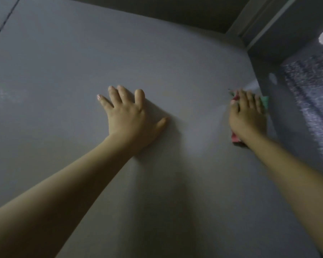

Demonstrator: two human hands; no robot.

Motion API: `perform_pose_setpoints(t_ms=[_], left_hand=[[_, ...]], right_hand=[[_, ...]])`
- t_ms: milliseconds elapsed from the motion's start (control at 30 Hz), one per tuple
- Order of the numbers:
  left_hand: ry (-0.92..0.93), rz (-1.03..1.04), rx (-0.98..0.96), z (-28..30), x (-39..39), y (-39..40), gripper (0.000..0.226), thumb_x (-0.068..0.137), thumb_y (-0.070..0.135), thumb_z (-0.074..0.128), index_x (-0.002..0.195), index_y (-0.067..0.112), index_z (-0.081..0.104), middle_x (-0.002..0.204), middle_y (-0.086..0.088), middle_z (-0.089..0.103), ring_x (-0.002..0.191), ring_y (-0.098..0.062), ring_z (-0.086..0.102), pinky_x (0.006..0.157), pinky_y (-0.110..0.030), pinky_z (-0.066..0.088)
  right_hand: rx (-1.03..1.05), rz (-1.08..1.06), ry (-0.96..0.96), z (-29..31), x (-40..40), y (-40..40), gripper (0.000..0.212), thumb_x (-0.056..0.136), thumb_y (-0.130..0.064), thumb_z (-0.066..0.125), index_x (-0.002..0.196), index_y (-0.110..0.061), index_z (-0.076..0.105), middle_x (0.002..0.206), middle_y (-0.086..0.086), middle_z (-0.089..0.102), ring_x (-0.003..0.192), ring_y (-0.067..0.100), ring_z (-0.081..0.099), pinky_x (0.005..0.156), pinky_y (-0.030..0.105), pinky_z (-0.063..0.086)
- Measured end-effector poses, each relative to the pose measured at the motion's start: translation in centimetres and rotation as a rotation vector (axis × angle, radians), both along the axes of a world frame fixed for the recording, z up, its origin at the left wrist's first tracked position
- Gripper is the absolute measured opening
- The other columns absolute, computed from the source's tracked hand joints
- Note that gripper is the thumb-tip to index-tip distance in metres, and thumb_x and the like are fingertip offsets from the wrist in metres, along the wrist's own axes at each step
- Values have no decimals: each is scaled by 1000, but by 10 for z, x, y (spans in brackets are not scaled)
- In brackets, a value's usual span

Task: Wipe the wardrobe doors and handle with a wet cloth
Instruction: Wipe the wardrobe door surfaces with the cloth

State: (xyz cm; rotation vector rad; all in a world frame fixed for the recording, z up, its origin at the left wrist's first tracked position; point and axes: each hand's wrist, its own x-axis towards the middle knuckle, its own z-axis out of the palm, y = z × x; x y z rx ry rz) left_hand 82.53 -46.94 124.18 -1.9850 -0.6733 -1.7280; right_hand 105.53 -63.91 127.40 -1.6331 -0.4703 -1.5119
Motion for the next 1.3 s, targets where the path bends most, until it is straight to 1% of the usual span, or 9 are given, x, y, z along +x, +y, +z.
perform_pose_setpoints(t_ms=[67, 200, 400, 600, 667, 800, 1033, 1200, 1300], left_hand=[[-8, -9, 1, 1, 2, 0, 94, 78, 78, 37, 139, 8, 24, 150, -29, 16, 141, -47, 5, 112, -64, 3], [-18, -13, 22, 0, 0, 4, 95, 77, 79, 36, 137, 7, 25, 148, -30, 19, 140, -48, 8, 113, -64, 4], [-18, -18, 16, -2, 0, 0, 94, 76, 76, 38, 135, 3, 28, 146, -33, 20, 139, -49, 10, 112, -63, 6], [-20, -17, 19, -2, -1, 4, 97, 74, 78, 38, 137, 5, 28, 147, -31, 20, 140, -47, 10, 113, -62, 5], [-17, -19, 20, -2, -2, 4, 97, 74, 78, 38, 138, 5, 28, 148, -31, 19, 141, -47, 9, 113, -62, 4], [-25, -34, 24, -1, 1, 4, 96, 76, 76, 43, 138, 4, 28, 149, -31, 17, 141, -47, 7, 113, -62, 2], [-11, -44, 11, -1, -3, 4, 95, 77, 75, 43, 138, 4, 28, 148, -30, 19, 140, -47, 9, 113, -62, 2], [20, -102, -29, 1, -13, 0, 81, 87, 69, 36, 137, 7, 34, 148, -24, 25, 142, -43, 8, 114, -62, -2], [29, -117, 3, -2, -16, -2, 68, 92, 60, 34, 138, 9, 40, 152, -21, 22, 145, -37, 5, 113, -62, -9]], right_hand=[[17, -54, -148, -16, -19, 26, 58, 96, -37, 25, 143, -6, 41, 148, 18, 39, 138, 35, 33, 117, 46, 15], [-453, -69, -605, -53, -21, 25, 54, 97, -34, 28, 140, -9, 46, 146, 13, 42, 137, 30, 37, 115, 44, 22], [-11, -4, -39, 0, 5, 4, 62, 96, -46, 18, 150, -17, 28, 156, 9, 25, 145, 28, 18, 119, 42, 7], [-510, -56, -564, -89, -7, 5, 53, 98, -38, 25, 145, -13, 35, 151, 6, 31, 142, 26, 26, 119, 35, 9], [-397, -70, -401, -70, 18, -16, 63, 97, -48, 16, 146, -14, 35, 153, 8, 29, 143, 26, 24, 119, 27, 1], [-39, -31, 10, -30, 20, -10, 70, 93, -50, 9, 150, -14, 25, 157, 10, 23, 145, 27, 16, 119, 41, 4], [-646, -27, -593, -147, -35, 18, 52, 98, -36, 30, 145, -15, 35, 152, 9, 34, 142, 29, 26, 118, 42, 15], [-100, -3, -40, -75, -21, 11, 67, 93, -46, 11, 150, -15, 26, 157, 12, 23, 145, 30, 17, 119, 41, 5], [-205, -53, -285, -114, -63, 54, 57, 96, -38, 25, 142, -7, 42, 146, 18, 41, 137, 38, 34, 117, 49, 17]])
